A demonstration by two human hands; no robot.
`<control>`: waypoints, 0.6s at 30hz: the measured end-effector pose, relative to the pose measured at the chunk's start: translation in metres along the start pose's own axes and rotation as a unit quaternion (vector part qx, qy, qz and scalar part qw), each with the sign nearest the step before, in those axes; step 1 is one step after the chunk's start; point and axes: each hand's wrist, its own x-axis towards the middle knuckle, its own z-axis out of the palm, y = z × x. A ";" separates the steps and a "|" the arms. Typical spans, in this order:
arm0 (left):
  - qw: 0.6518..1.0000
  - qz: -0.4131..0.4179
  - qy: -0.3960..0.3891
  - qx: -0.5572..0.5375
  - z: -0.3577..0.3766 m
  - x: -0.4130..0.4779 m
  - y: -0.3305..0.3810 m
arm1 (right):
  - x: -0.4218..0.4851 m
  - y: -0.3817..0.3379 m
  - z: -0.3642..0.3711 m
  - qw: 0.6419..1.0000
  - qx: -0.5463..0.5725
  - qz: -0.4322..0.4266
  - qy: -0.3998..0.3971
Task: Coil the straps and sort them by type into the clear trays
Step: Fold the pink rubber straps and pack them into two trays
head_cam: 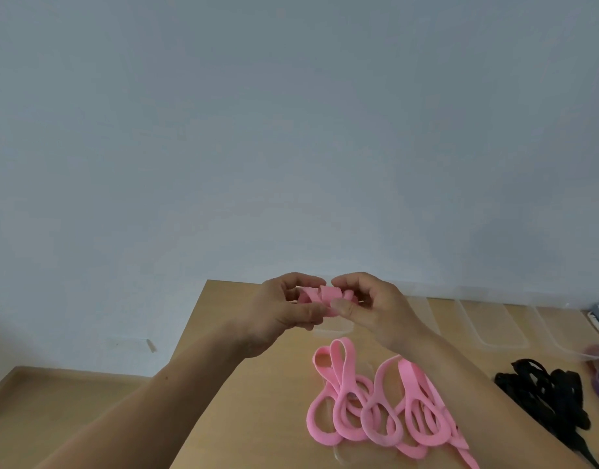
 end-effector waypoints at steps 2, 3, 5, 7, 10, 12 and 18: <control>1.000 0.011 0.013 0.008 0.001 0.002 -0.003 | 0.002 0.002 -0.001 1.000 -0.001 0.016 0.001; 1.000 0.015 0.017 0.009 0.001 0.003 -0.004 | 0.002 0.002 -0.002 1.000 0.010 0.023 0.002; 0.999 0.027 0.019 0.013 0.003 0.004 -0.007 | 0.001 0.004 -0.004 0.999 0.035 0.031 0.011; 0.999 0.036 0.022 0.025 0.005 0.004 -0.009 | 0.000 0.005 -0.005 0.998 0.052 0.030 0.029; 0.999 0.017 0.008 0.040 0.008 0.004 -0.007 | 0.000 0.005 -0.004 0.997 0.064 0.013 0.043; 0.998 -0.009 -0.018 0.055 0.007 0.004 -0.003 | 0.000 0.006 -0.002 0.997 0.065 0.006 0.030; 0.998 -0.015 -0.030 0.045 0.003 0.000 0.003 | 0.000 0.011 -0.010 0.969 0.238 0.038 -0.051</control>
